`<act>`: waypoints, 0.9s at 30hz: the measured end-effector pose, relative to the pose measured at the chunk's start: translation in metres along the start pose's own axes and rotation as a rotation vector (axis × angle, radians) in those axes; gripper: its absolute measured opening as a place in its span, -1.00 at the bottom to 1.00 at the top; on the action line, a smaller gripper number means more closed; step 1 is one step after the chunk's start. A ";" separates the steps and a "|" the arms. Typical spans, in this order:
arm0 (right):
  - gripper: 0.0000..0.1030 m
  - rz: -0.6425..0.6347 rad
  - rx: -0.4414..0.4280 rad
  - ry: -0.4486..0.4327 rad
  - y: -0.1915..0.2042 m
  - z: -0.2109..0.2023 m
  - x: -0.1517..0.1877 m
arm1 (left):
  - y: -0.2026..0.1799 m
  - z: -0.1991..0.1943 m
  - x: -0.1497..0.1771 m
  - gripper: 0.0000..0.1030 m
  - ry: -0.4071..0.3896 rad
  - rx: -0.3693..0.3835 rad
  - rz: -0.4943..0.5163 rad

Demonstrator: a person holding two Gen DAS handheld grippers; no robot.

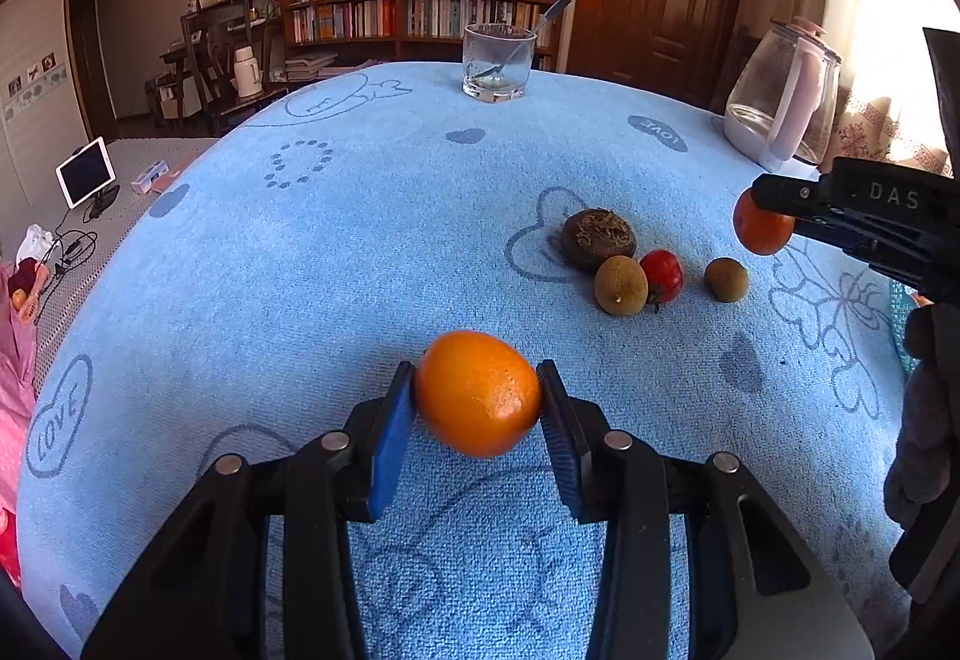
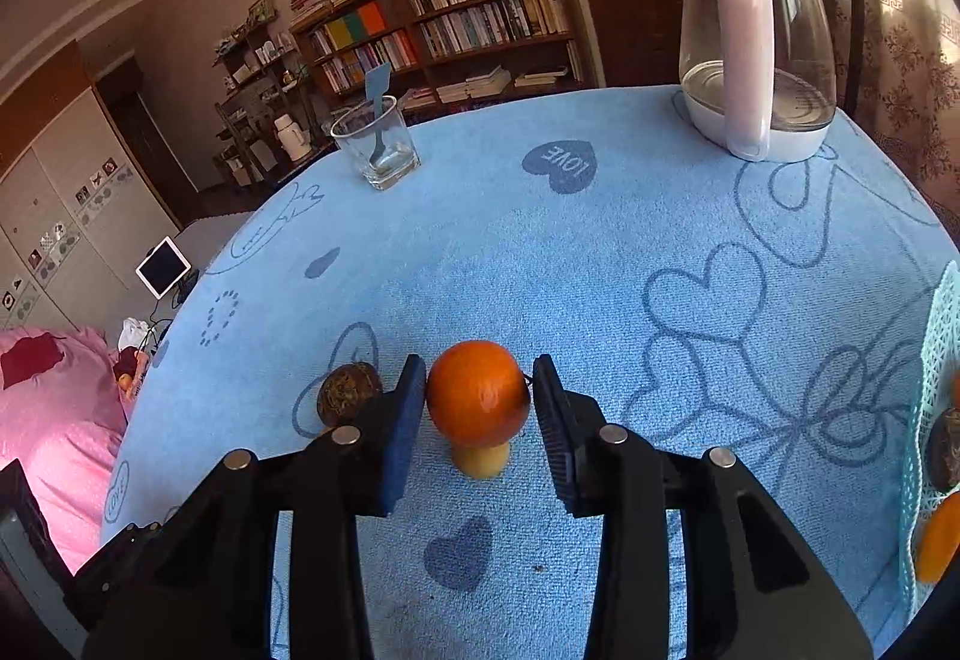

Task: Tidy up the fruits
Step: 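Drop the small orange into the basket with the right tool while the left tool holds the large orange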

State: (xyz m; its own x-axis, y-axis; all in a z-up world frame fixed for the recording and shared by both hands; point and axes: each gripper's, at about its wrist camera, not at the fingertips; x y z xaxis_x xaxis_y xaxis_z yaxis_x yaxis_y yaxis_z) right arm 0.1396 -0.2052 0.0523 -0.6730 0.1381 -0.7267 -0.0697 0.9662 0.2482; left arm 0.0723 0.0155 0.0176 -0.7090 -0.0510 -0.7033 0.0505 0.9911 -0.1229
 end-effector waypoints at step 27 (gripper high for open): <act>0.12 -0.059 0.237 0.102 -0.061 0.020 -0.005 | -0.010 -0.002 0.005 -0.20 0.011 0.020 0.011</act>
State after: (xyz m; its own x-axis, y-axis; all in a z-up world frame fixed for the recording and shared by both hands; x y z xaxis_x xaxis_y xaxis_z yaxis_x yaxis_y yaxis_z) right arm 0.1619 -0.2601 0.0283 -0.7447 0.0694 -0.6638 0.0554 0.9976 0.0421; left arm 0.0668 0.0051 0.0162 -0.7158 -0.0384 -0.6973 0.0726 0.9890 -0.1290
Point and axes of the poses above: each gripper's, at about its wrist camera, not at the fingertips, and z roughly the way its jaws point, y to its left, x to its underside, and after that the axes turned 5 degrees about -z, right-handed
